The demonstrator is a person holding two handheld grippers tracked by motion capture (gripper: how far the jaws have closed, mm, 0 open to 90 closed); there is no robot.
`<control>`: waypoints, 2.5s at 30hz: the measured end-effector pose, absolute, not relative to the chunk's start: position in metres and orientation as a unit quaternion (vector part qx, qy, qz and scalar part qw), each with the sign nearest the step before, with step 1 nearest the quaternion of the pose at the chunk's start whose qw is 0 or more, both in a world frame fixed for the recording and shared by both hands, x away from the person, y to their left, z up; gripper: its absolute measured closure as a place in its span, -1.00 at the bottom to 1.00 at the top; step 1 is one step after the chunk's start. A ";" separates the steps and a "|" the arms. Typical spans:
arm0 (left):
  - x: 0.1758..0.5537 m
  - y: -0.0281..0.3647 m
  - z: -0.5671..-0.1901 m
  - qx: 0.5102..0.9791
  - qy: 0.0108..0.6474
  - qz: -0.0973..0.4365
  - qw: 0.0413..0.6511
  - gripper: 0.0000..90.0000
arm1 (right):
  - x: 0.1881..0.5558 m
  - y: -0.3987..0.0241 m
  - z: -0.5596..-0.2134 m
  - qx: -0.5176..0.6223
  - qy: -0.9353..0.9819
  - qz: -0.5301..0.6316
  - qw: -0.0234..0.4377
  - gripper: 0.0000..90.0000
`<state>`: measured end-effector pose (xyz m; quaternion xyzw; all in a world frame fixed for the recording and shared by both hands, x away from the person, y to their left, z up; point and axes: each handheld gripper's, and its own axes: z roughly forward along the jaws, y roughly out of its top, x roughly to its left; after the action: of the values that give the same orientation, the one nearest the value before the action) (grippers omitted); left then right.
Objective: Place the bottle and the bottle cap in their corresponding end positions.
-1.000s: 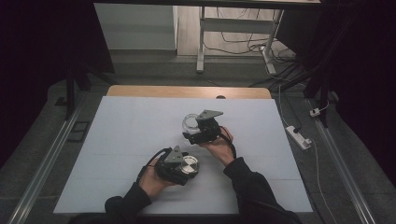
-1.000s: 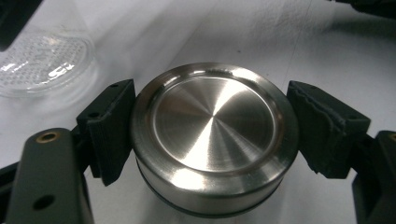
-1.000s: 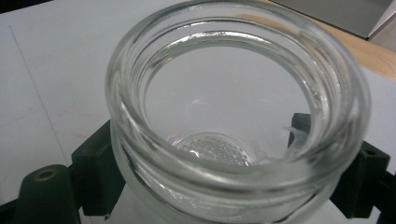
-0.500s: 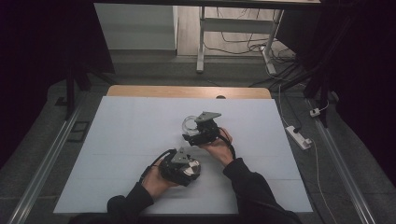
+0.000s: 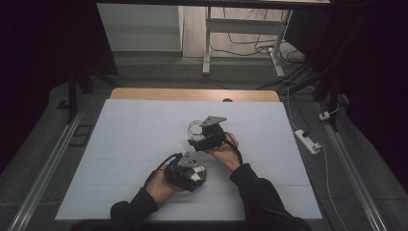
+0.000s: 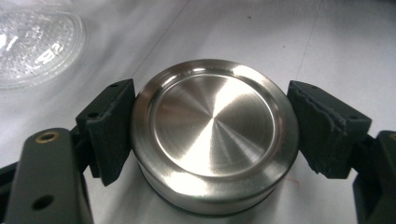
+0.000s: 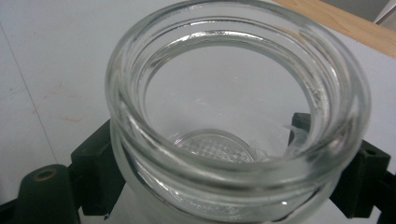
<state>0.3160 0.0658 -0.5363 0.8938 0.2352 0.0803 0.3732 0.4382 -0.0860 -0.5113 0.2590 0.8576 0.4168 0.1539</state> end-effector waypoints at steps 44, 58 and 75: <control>0.316 0.093 -0.524 0.874 0.259 0.056 0.408 -0.90 | 0.432 -0.094 -0.498 0.267 0.857 0.420 0.136 -0.97; 0.316 0.111 -0.519 0.864 0.284 0.049 0.414 -1.00 | 0.421 -0.109 -0.493 0.267 0.857 0.425 0.114 -1.00; 0.313 0.131 -0.515 0.856 0.303 0.046 0.416 -1.00 | 0.402 -0.124 -0.492 0.267 0.855 0.431 0.104 -1.00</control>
<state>0.3132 0.1313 -0.5153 0.8560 0.3033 0.0460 0.4161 0.4024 -0.1244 -0.4922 0.2675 0.8555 0.4310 0.1042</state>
